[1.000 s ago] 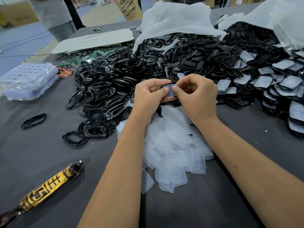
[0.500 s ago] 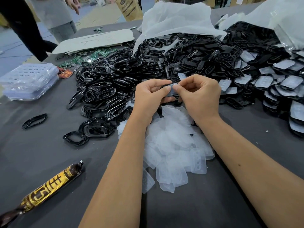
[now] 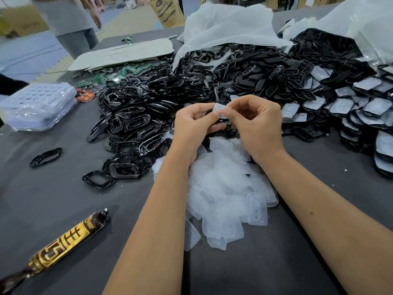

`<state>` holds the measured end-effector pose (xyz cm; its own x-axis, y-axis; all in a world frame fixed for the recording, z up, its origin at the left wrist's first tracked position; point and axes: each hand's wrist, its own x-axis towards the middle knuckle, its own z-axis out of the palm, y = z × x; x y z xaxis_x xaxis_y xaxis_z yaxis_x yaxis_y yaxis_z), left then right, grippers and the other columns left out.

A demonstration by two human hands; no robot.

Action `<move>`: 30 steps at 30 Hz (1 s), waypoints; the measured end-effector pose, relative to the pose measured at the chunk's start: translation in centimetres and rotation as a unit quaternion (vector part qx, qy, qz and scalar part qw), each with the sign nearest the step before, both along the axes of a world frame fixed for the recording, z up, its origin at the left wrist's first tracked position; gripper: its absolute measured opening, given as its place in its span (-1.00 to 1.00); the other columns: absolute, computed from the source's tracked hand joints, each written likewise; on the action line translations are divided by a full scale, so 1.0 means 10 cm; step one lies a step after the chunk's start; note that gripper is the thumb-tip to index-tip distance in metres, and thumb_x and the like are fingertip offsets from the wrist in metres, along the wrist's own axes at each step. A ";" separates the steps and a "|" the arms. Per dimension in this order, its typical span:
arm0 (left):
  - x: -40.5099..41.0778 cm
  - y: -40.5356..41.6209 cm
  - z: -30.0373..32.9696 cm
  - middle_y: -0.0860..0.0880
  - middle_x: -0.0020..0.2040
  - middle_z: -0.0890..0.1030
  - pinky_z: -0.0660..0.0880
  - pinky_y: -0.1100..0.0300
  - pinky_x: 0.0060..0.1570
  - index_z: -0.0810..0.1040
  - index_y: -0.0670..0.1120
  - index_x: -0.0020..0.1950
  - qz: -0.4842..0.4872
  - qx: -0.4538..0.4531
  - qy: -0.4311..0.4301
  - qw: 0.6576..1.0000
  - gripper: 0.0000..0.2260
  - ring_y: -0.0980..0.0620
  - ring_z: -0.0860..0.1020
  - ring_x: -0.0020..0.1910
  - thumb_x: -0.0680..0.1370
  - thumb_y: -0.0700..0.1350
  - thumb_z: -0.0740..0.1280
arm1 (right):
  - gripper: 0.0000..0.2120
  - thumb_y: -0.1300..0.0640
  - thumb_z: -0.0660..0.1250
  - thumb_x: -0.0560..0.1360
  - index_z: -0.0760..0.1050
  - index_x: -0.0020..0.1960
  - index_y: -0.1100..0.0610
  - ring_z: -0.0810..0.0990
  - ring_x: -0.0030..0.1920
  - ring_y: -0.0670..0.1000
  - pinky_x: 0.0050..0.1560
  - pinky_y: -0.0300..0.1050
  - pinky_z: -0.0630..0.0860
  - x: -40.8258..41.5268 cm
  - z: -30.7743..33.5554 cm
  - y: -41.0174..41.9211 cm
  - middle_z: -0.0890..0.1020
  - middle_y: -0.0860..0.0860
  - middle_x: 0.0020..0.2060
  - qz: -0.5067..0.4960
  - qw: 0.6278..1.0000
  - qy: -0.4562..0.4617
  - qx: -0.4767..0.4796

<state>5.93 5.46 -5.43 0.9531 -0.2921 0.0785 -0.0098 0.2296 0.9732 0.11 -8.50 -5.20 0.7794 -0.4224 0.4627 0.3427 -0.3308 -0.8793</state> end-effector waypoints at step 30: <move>-0.06 0.00 0.05 -0.19 -0.10 0.74 0.65 0.18 -0.15 0.67 -0.24 0.08 -0.004 0.040 -0.028 0.999 -0.85 -0.05 0.73 -0.14 0.58 -0.41 0.36 | -0.98 0.20 0.55 0.47 0.73 -0.13 0.15 0.67 -0.25 -0.04 -0.10 -0.02 0.64 -0.01 0.02 0.01 0.71 -0.05 -0.28 -0.058 0.993 0.024 -0.101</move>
